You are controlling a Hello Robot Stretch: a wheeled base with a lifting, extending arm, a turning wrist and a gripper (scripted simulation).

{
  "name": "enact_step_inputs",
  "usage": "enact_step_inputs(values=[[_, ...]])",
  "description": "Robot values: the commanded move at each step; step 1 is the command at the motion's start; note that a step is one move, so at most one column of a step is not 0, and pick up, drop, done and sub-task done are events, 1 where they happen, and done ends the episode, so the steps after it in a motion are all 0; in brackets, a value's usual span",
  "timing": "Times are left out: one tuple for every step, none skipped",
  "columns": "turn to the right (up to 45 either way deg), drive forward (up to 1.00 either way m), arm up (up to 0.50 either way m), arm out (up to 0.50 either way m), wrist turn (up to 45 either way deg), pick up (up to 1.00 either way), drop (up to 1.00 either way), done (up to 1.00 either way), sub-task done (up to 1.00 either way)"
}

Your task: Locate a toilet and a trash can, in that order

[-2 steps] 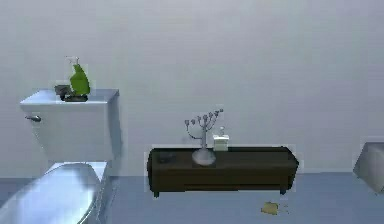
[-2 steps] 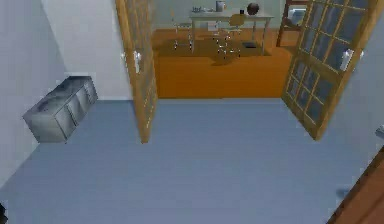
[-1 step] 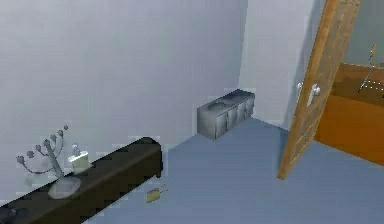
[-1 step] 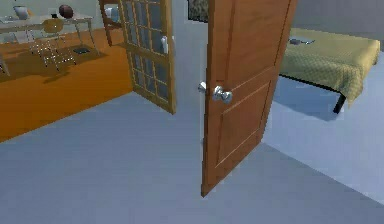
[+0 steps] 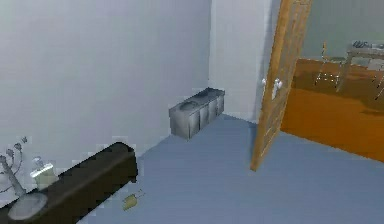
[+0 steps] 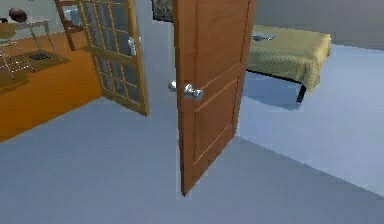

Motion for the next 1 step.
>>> enact_step_inputs(values=[[0.0,1.0,0.0,0.0,0.0,0.0,0.0,0.0,0.0]])
